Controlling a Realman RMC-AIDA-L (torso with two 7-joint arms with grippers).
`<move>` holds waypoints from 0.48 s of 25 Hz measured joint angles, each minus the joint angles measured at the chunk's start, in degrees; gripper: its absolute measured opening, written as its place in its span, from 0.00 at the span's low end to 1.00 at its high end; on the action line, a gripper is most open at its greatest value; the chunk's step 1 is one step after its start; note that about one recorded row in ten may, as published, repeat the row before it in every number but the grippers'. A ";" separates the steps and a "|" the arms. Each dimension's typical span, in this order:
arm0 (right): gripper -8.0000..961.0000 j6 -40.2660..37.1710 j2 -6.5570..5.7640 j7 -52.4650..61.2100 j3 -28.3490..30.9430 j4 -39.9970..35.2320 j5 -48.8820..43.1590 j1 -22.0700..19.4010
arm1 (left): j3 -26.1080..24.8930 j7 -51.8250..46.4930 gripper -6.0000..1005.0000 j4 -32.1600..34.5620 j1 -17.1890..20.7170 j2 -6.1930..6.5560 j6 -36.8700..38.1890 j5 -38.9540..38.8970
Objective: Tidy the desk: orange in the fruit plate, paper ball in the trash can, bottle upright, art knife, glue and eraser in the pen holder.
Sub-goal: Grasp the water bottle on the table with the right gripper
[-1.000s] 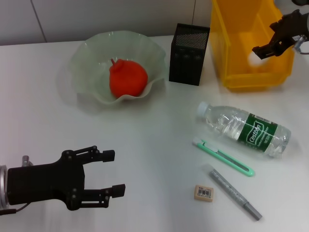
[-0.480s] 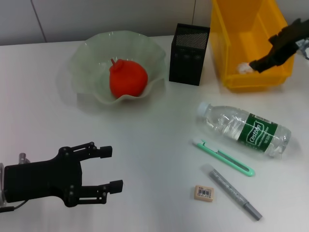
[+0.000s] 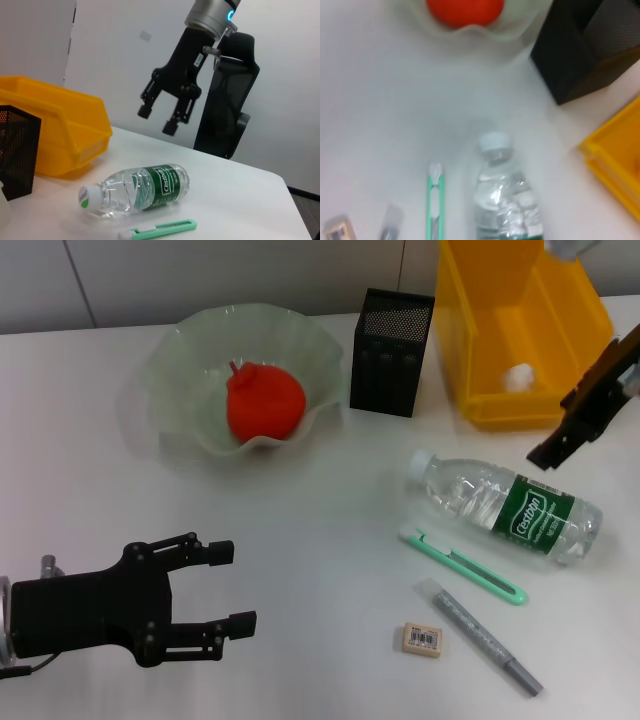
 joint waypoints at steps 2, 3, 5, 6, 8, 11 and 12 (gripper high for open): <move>0.85 0.88 0.25 -0.44 -1.84 1.49 -0.14 0.00 | -0.01 0.54 0.86 -0.02 0.25 -0.10 -0.11 -0.01; 0.85 1.51 0.40 -0.80 -2.61 2.68 -0.01 0.04 | -0.03 0.83 0.86 -0.02 0.35 -0.14 -0.11 -0.02; 0.85 2.35 0.66 -1.44 -3.24 5.54 0.21 0.48 | -0.07 1.15 0.86 -0.04 0.46 -0.29 -0.13 -0.08; 0.85 2.78 0.81 -1.80 -3.59 7.43 0.26 0.84 | -0.08 1.16 0.86 -0.03 0.48 -0.32 -0.13 -0.08; 0.85 4.38 0.97 -2.15 -5.06 10.85 0.19 1.31 | -0.10 1.17 0.86 -0.08 0.51 -0.36 -0.17 -0.08; 0.85 7.03 1.27 -2.18 -7.39 13.83 -0.46 1.49 | -0.10 1.19 0.86 -0.36 0.57 -0.40 -0.25 -0.10; 0.85 7.62 1.31 -2.19 -8.07 14.37 -0.69 1.51 | -0.10 1.19 0.86 -0.38 0.57 -0.40 -0.29 -0.09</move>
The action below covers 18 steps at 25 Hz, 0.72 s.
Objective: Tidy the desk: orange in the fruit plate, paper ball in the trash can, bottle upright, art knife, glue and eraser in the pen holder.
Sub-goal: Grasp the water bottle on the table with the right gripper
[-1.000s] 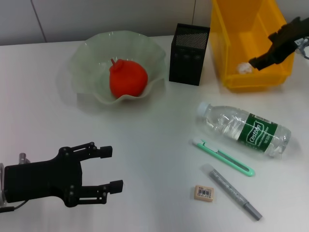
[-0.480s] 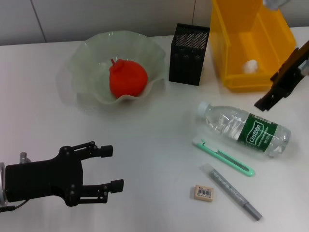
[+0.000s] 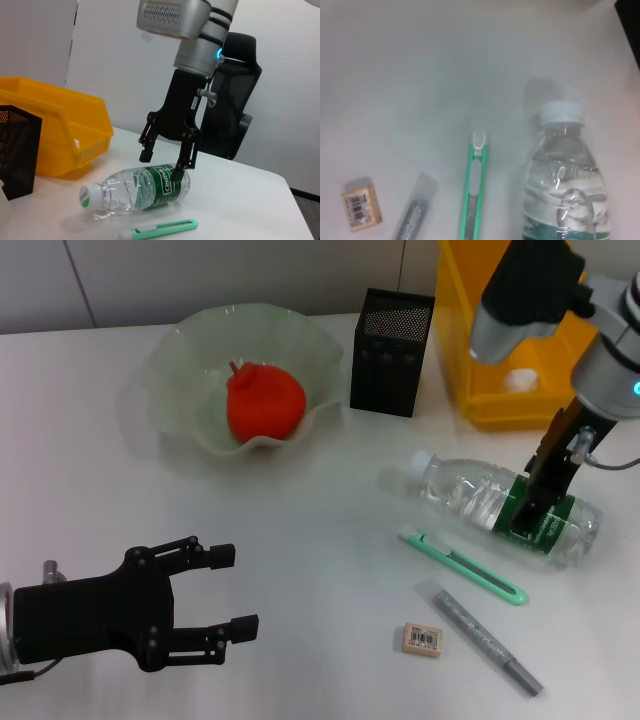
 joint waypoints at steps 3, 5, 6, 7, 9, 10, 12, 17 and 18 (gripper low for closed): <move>0.85 1.19 0.06 0.00 -0.96 0.52 -0.63 0.02 | 0.00 0.00 0.86 -0.01 0.00 -0.01 -0.04 0.00; 0.85 1.74 0.11 0.00 -1.35 0.72 -1.04 0.01 | 0.00 0.00 0.86 -0.09 0.02 -0.10 -0.29 0.01; 0.85 2.03 0.12 0.03 -1.62 0.84 -1.15 -0.02 | 0.00 0.00 0.86 -0.09 0.03 -0.13 -0.49 0.07; 0.85 2.38 0.12 0.11 -1.90 0.96 -1.27 -0.06 | 0.00 0.00 0.86 -0.09 0.03 -0.13 -0.49 0.07; 0.85 3.68 0.12 0.21 -2.46 1.45 -1.49 -0.21 | 0.00 0.00 0.86 -0.14 0.03 -0.17 -0.64 0.13; 0.85 4.48 0.12 0.28 -2.71 1.91 -1.54 -0.28 | 0.00 0.01 0.86 -0.18 0.03 -0.22 -0.78 0.16; 0.85 6.00 0.14 0.32 -2.91 3.29 -1.54 -0.24 | 0.00 0.04 0.86 -0.18 0.03 -0.29 -0.91 0.18; 0.84 8.86 0.30 0.31 -3.06 7.60 -1.23 0.88 | -0.01 0.08 0.86 -0.19 0.03 -0.50 -1.34 0.33; 0.84 9.31 0.36 0.31 -3.16 8.65 -1.19 1.25 | 0.00 0.09 0.86 -0.19 0.03 -0.51 -1.37 0.34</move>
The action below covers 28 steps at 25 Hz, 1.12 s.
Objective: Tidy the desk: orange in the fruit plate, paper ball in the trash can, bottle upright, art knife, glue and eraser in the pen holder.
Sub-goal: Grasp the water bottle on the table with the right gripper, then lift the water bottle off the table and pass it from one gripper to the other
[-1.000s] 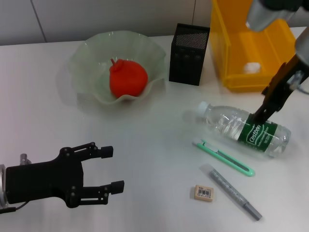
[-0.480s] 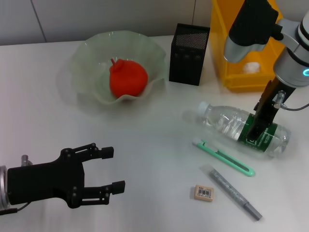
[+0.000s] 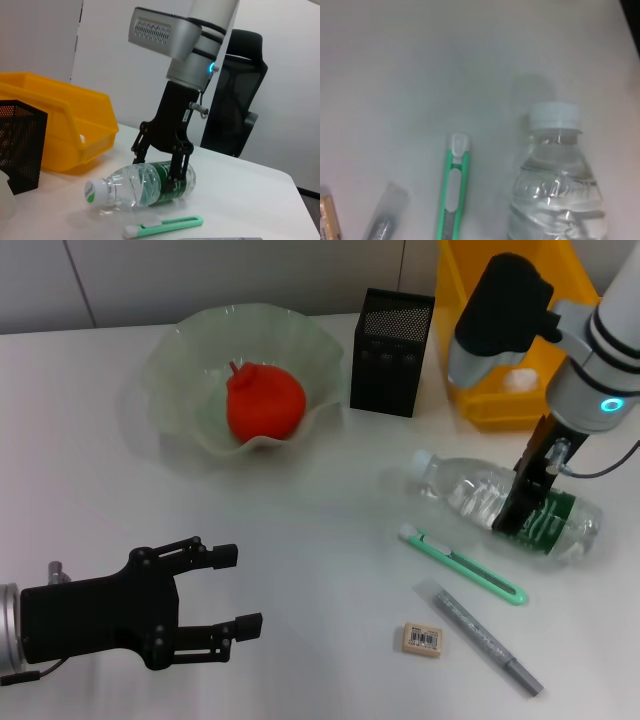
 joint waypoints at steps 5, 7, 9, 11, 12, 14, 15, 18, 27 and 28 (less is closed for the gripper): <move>0.84 3.14 0.11 0.08 -1.39 4.38 0.08 1.07 | 0.00 0.00 0.86 0.00 0.00 0.00 -0.02 0.01; 0.84 3.91 0.14 0.08 -1.46 5.02 0.10 1.07 | 0.00 0.00 0.86 0.00 0.00 0.00 -0.02 0.01; 0.84 4.61 0.20 0.07 -1.50 5.56 0.20 1.08 | -0.07 0.00 0.86 -0.09 0.06 -0.07 -0.25 0.03; 0.84 4.73 0.20 0.06 -1.59 5.69 0.25 1.08 | -0.08 0.00 0.86 -0.09 0.07 -0.10 -0.45 -0.01; 0.84 4.89 0.20 0.03 -1.76 5.81 0.32 1.08 | -0.08 0.00 0.86 -0.09 0.07 -0.10 -0.45 -0.01; 0.84 5.10 0.20 0.02 -2.05 5.89 0.47 1.04 | -0.09 0.00 0.86 -0.09 0.08 -0.22 -1.13 -0.06; 0.84 5.15 0.20 0.02 -2.14 5.80 0.53 0.97 | -0.09 0.00 0.86 -0.09 0.08 -0.22 -1.13 -0.06; 0.84 5.16 0.19 -0.13 -2.16 5.53 0.57 0.82 | -0.09 0.00 0.86 -0.09 0.04 -0.25 -1.39 -0.08; 0.83 1.30 -0.09 -1.92 0.51 -5.43 2.67 -3.09 | -2.01 -0.35 0.86 -0.09 0.02 -0.29 -2.41 -0.21; 0.82 0.36 -0.17 -2.45 1.19 -7.93 3.85 -4.03 | -3.29 -0.55 0.86 -0.39 -0.16 -0.34 -2.55 -0.21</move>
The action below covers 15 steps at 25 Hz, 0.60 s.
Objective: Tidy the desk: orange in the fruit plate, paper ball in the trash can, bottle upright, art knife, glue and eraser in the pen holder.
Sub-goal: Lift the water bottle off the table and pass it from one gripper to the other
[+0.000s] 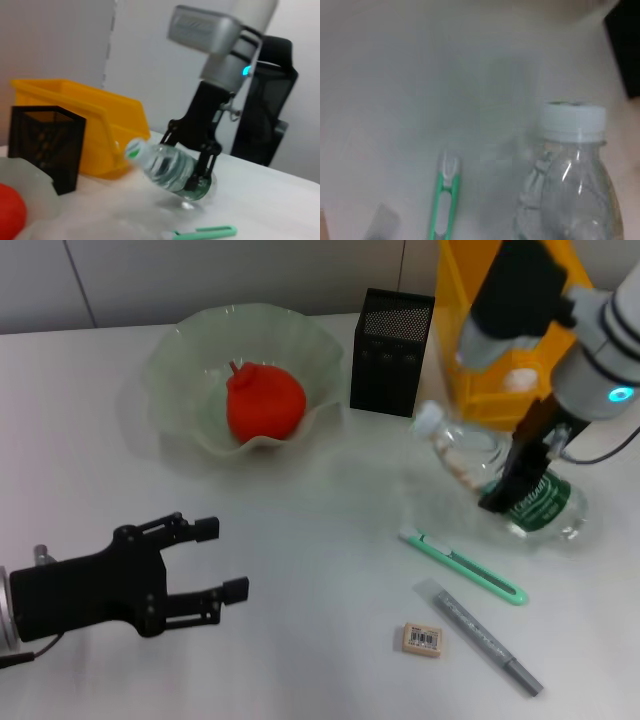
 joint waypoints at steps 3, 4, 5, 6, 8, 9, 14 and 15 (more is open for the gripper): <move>0.81 -3.43 -0.10 -2.12 3.13 -8.50 4.87 -3.30 | -1.54 -0.06 0.86 -0.79 -0.63 -0.05 -0.38 -0.02; 0.81 -4.34 -0.10 -2.72 4.13 -11.09 6.46 -4.43 | -1.96 -0.08 0.86 -0.93 -0.81 -0.04 -0.52 -0.03; 0.81 -4.77 -0.08 -3.18 4.87 -12.91 7.92 -5.51 | -2.35 -0.10 0.86 -1.07 -1.02 -0.06 -0.66 -0.04; 0.81 -5.15 -0.08 -3.80 5.58 -14.86 9.65 -6.60 | -2.76 -0.12 0.86 -1.19 -1.14 -0.09 -0.85 -0.06; 0.80 -5.44 -0.02 -5.25 6.66 -17.61 13.03 -8.83 | -3.61 -0.40 0.86 -1.34 -1.63 -0.25 -1.68 -0.08; 0.80 -5.43 0.02 -6.08 7.08 -18.82 15.03 -9.99 | -3.79 -0.69 0.86 -1.43 -1.87 -0.36 -2.21 -0.09; 0.80 -4.77 0.10 -11.07 10.22 -22.04 26.58 -14.91 | -4.08 -1.25 0.86 -2.55 -3.43 -0.36 -3.50 -0.18; 0.80 -4.69 0.08 -14.16 11.65 -21.67 30.80 -16.27 | -4.40 -1.48 0.86 -2.58 -3.84 -0.36 -3.81 -0.21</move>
